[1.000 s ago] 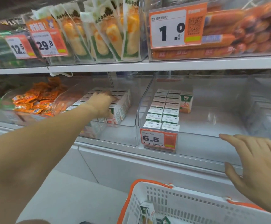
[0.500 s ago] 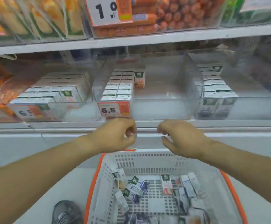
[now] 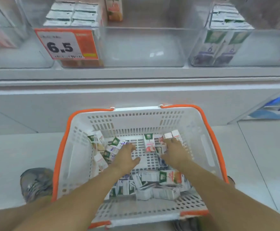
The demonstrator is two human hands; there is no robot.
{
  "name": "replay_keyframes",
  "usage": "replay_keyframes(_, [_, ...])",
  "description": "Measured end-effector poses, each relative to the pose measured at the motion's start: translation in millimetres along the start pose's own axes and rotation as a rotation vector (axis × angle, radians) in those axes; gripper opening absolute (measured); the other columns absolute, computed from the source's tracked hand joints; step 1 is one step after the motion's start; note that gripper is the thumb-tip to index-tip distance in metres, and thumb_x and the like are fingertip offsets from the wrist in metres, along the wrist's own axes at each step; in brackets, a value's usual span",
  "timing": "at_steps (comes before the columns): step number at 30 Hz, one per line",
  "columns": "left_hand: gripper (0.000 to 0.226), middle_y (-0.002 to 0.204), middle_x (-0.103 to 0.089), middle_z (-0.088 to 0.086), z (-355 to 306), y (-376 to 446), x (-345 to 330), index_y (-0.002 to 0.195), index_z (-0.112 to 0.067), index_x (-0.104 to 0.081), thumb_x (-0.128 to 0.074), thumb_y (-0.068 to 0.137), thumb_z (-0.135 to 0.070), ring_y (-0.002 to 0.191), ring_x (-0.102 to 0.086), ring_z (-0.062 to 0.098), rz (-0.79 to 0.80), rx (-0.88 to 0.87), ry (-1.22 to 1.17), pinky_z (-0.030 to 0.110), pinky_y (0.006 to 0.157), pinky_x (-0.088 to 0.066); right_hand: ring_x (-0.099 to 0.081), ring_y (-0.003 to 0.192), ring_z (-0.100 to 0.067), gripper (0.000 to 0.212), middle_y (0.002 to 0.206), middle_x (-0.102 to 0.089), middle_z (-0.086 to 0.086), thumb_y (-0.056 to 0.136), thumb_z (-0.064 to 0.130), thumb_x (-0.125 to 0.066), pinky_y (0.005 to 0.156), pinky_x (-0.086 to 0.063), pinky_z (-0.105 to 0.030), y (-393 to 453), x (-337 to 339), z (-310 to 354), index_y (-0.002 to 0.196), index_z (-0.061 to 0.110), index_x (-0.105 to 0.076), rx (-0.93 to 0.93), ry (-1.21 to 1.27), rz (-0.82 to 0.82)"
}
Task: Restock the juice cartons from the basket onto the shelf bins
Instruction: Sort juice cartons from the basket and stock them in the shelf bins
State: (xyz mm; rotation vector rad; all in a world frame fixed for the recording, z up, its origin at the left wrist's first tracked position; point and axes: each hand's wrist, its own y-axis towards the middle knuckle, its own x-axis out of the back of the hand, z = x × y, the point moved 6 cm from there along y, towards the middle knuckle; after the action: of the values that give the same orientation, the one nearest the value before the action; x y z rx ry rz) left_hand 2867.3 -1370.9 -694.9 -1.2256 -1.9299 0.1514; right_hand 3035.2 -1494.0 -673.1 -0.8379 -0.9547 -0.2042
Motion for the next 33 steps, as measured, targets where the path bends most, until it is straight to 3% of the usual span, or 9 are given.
replay_keyframes(5, [0.055, 0.149, -0.041, 0.003, -13.8, 49.4, -7.7, 0.148, -0.021, -0.037, -0.056, 0.096, -0.019, 0.136, -0.040, 0.024, -0.063, -0.063, 0.071, 0.039, 0.111, -0.037, -0.040, 0.126, -0.028, 0.089, 0.143, -0.031, -0.010, 0.093, 0.040, -0.062, 0.100, -0.047, -0.039, 15.4, -26.1, -14.3, 0.158, 0.021, -0.006, 0.046, -0.096, -0.050])
replay_keyframes(7, [0.059, 0.155, -0.034, 0.003, -21.4, 68.9, -14.0, 0.150, -0.024, -0.033, -0.055, 0.096, -0.018, 0.140, -0.036, 0.027, -0.053, -0.070, 0.095, 0.042, 0.112, -0.036, -0.040, 0.117, -0.026, 0.081, 0.130, -0.035, -0.008, 0.092, 0.040, -0.062, 0.094, -0.048, -0.039, 18.3, -29.5, -13.0, 0.157, 0.026, -0.014, 0.097, -0.206, -0.049])
replay_keyframes(10, [0.064, 0.158, -0.031, 0.004, -26.4, 88.6, -30.6, 0.153, -0.022, -0.027, -0.057, 0.096, -0.026, 0.133, -0.045, 0.027, -0.013, -0.087, 0.133, 0.042, 0.111, -0.038, -0.042, 0.116, -0.024, 0.067, 0.124, -0.040, -0.005, 0.090, 0.039, -0.065, 0.091, -0.049, -0.040, 17.1, -32.9, -6.9, 0.148, 0.031, -0.033, 0.128, -0.265, -0.069])
replay_keyframes(15, [0.074, 0.150, -0.041, 0.008, -18.0, 104.7, -39.4, 0.147, -0.014, -0.038, -0.072, 0.086, -0.038, 0.138, -0.037, 0.027, -0.064, -0.040, 0.151, 0.038, 0.115, -0.030, -0.045, 0.115, -0.025, 0.034, 0.123, -0.044, -0.006, 0.088, 0.029, -0.069, 0.090, -0.051, -0.037, 17.0, -26.6, 5.5, 0.116, 0.016, -0.055, 0.150, -0.153, -0.202])
replay_keyframes(20, [0.057, 0.112, -0.049, 0.005, 1.5, 101.0, -47.2, 0.118, -0.010, -0.064, -0.081, 0.076, -0.044, 0.106, -0.050, 0.022, -0.015, 0.049, 0.211, 0.034, 0.095, -0.044, -0.051, 0.113, -0.020, 0.045, 0.127, -0.050, -0.002, 0.091, 0.028, -0.068, 0.096, -0.046, -0.031, 8.8, -22.4, 0.1, 0.129, 0.018, -0.047, 0.107, -0.034, -0.161])
replay_keyframes(24, [0.048, 0.097, -0.053, -0.002, 2.4, 88.8, -45.5, 0.103, -0.013, -0.059, -0.088, 0.069, -0.030, 0.095, -0.056, 0.019, -0.011, 0.070, 0.037, 0.031, 0.080, -0.046, -0.057, 0.103, -0.018, 0.069, 0.118, -0.047, 0.001, 0.073, 0.021, -0.084, 0.092, -0.053, -0.032, 0.5, -6.3, -14.9, 0.129, 0.028, -0.046, -0.093, 0.301, -0.122])
replay_keyframes(27, [0.050, 0.080, -0.051, -0.004, 1.3, 74.8, -37.5, 0.091, -0.015, -0.049, -0.091, 0.066, -0.023, 0.070, -0.049, 0.012, -0.032, 0.097, -0.155, 0.027, 0.063, -0.042, -0.060, 0.102, -0.018, 0.071, 0.117, -0.056, 0.000, 0.073, 0.021, -0.083, 0.088, -0.053, -0.030, -11.9, 6.4, -14.9, 0.135, 0.028, -0.048, -0.105, 0.332, -0.071])
replay_keyframes(33, [0.039, 0.086, -0.069, -0.005, -41.8, 48.1, 15.1, 0.090, -0.019, -0.070, -0.095, 0.060, -0.022, 0.082, -0.066, 0.018, -0.051, -0.005, -0.258, 0.027, 0.069, -0.053, -0.061, 0.109, -0.019, 0.053, 0.129, -0.062, -0.001, 0.080, 0.024, -0.076, 0.082, -0.046, -0.015, -35.6, 89.1, -0.1, 0.131, 0.023, -0.060, -0.092, 0.320, -0.114])
